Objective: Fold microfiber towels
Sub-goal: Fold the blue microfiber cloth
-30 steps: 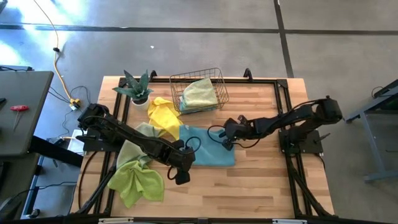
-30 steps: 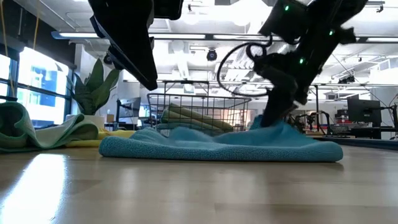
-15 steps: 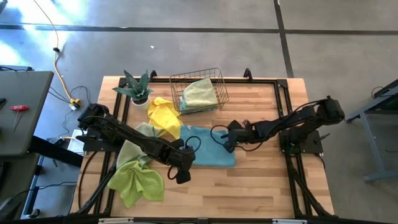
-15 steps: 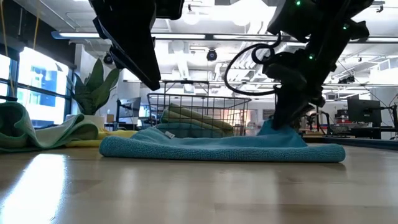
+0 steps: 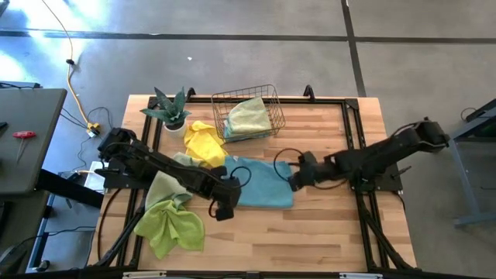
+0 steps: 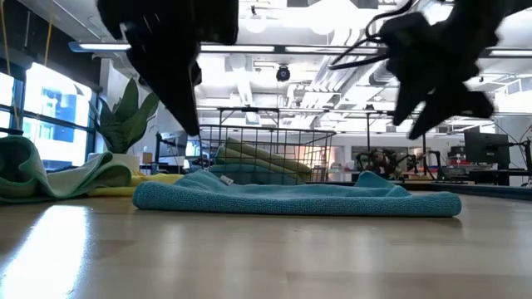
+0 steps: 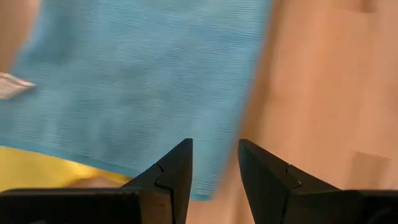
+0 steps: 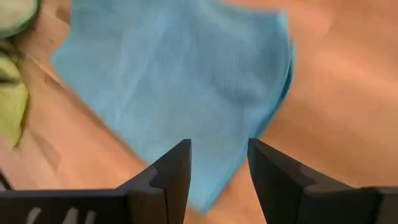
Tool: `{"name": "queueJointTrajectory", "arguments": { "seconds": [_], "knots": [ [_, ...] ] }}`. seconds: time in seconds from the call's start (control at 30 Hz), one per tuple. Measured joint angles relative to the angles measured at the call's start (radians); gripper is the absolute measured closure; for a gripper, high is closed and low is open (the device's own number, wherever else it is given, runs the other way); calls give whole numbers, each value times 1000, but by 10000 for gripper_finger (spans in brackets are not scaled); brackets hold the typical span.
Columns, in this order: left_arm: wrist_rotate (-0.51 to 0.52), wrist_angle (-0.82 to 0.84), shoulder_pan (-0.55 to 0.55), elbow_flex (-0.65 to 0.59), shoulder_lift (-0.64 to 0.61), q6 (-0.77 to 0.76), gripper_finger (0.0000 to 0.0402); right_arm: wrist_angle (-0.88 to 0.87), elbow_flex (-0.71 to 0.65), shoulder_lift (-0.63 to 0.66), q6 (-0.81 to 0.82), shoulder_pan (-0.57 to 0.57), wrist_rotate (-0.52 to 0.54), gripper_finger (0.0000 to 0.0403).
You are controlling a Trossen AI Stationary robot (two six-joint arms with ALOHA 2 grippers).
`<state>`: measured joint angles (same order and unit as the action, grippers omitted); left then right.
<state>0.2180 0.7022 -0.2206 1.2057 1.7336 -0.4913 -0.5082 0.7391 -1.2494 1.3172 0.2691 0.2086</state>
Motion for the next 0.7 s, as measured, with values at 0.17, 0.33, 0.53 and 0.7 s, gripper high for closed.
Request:
{"name": "queueJointTrajectory", "arguments": {
  "seconds": [0.17, 0.33, 0.53, 0.7],
  "knots": [
    [18, -3, 46, -1, 14, 98, 284, 44, -1, -70, 344, 191, 40, 251],
    [-3, -74, 61, -1, 77, 258, 284, 176, -1, -176, 649, 352, 164, 251],
    [-30, -132, 83, 0, 167, 339, 284, 253, -1, -323, 874, 422, 237, 251],
    [-57, -130, 98, -1, 205, 338, 284, 329, -1, -421, 934, 426, 280, 251]
  ]
}}
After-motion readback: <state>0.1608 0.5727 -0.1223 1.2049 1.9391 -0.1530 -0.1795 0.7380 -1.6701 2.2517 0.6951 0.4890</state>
